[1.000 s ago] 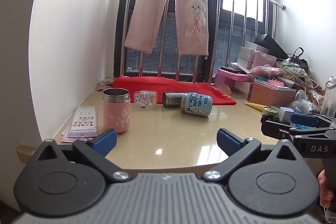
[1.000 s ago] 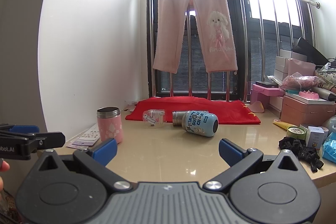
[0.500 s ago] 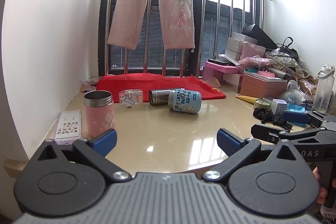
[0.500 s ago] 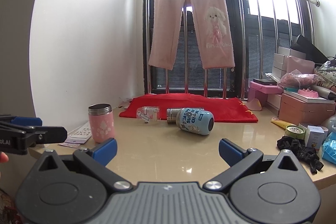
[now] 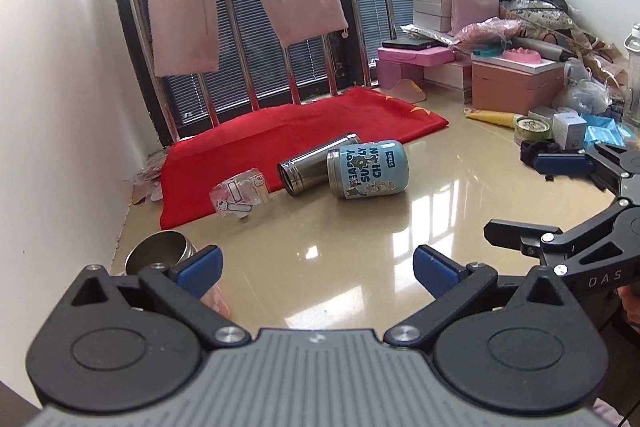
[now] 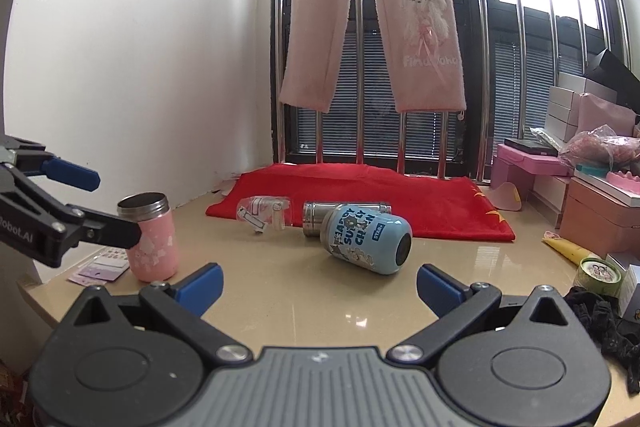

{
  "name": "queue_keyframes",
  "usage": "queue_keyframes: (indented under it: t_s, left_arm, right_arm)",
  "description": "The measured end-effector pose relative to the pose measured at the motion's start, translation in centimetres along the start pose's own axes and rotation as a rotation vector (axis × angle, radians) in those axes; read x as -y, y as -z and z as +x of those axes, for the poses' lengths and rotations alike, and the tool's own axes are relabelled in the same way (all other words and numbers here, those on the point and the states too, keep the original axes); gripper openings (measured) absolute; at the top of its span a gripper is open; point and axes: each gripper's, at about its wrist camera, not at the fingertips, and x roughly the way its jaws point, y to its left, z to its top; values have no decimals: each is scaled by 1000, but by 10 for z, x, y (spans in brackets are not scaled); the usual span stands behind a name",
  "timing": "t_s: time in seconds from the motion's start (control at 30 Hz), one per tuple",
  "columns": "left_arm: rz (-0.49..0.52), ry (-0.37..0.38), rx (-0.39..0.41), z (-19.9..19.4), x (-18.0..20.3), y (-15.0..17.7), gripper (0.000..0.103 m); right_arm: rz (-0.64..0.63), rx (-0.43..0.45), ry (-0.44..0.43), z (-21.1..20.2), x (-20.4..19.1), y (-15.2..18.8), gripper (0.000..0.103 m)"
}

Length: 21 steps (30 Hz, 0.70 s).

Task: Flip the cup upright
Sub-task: 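Move the left gripper down toward the clear Hello Kitty cup lying sideways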

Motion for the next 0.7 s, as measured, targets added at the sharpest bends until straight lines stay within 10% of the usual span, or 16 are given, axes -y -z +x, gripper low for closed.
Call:
queue_keyframes:
  t_s: [0.7]
  left_arm:
    - [273,47,-536,254,-79,-138,103]
  right_arm:
    - [-46,-215,-141,215,65,-73,103]
